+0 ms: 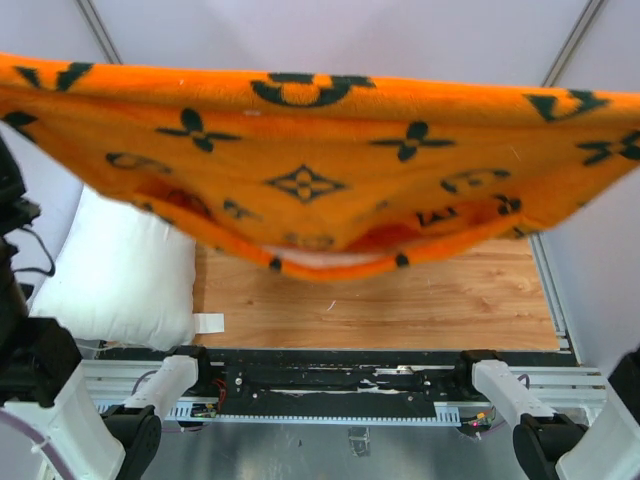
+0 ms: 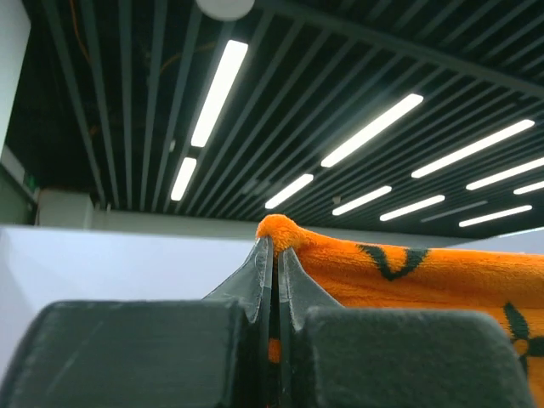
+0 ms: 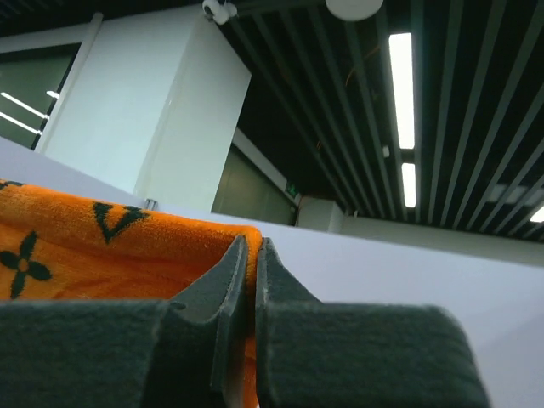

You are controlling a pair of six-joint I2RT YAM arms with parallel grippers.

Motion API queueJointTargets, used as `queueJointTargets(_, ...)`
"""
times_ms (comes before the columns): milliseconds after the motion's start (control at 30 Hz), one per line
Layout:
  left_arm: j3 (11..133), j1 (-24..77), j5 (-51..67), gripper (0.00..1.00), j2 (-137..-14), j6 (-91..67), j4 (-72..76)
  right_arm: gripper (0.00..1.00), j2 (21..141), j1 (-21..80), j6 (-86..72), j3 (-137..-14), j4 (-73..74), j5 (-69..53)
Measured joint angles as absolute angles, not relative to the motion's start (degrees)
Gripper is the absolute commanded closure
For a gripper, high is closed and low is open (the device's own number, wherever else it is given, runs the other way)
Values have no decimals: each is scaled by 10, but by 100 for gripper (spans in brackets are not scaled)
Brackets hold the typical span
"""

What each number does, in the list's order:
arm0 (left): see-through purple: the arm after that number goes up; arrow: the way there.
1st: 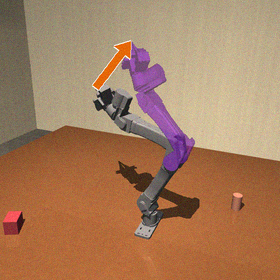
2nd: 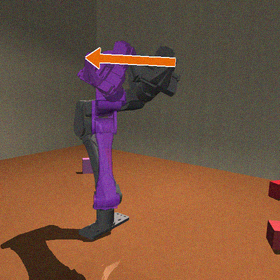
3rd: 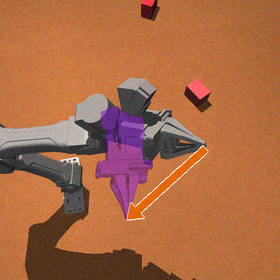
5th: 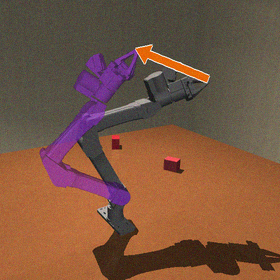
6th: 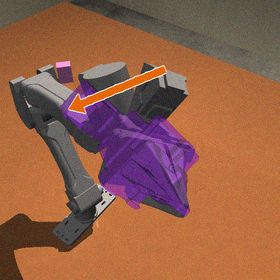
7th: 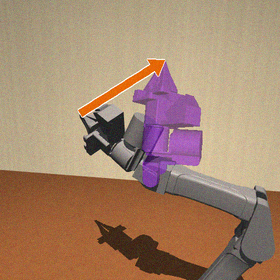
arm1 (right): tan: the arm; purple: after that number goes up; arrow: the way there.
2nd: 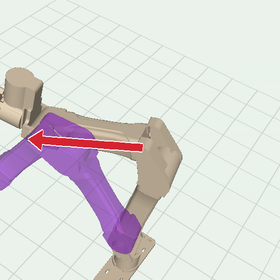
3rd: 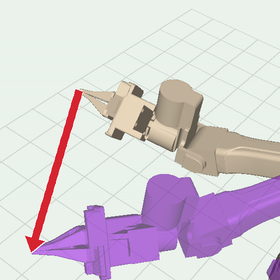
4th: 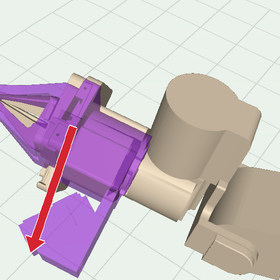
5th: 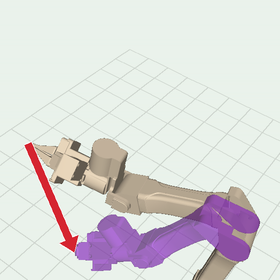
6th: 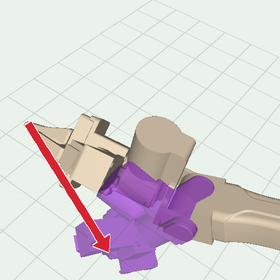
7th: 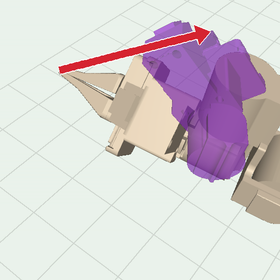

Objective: Remove the pillowcase from the pillow
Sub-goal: Fold the pillowcase at the center of the board.

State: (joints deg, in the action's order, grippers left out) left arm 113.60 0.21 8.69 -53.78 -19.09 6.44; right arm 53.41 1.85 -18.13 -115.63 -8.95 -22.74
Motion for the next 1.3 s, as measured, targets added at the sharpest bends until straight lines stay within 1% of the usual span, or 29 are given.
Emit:
queueJointTargets(133, 1206, 2, 103, 100, -542, -177, 50, 99, 531, 18, -149, -1237, -58, -223)
queueJointTargets(300, 1262, 2, 108, 100, -573, -165, 34, 99, 548, 24, -118, -1288, -26, -212)
queueJointTargets(500, 1305, 2, 109, 100, -649, -149, 20, 99, 617, 37, -95, -1319, -4, -202)
queueJointTargets(600, 1306, 2, 103, 100, -695, -136, 13, 99, 667, 37, -88, -1321, 4, -195)
queueJointTargets(733, 1240, 5, 87, 100, -733, -122, 20, 99, 734, 37, -83, -1303, 5, -186)
queueJointTargets(900, 1097, 6, 66, 100, -771, -115, 70, 99, 820, 32, -94, -1236, -20, -187)
queueJointTargets(1100, 929, 6, 66, 100, -855, -117, 153, 99, 955, 5, -163, -1138, -79, -212)
queueJointTargets(1200, 915, 9, 62, 100, -928, -116, 181, 99, 1015, -6, -188, -1123, -98, -226)
queueJointTargets(1300, 915, 10, 61, 100, -1006, -116, 207, 99, 1099, -13, -211, -1133, -113, -243)
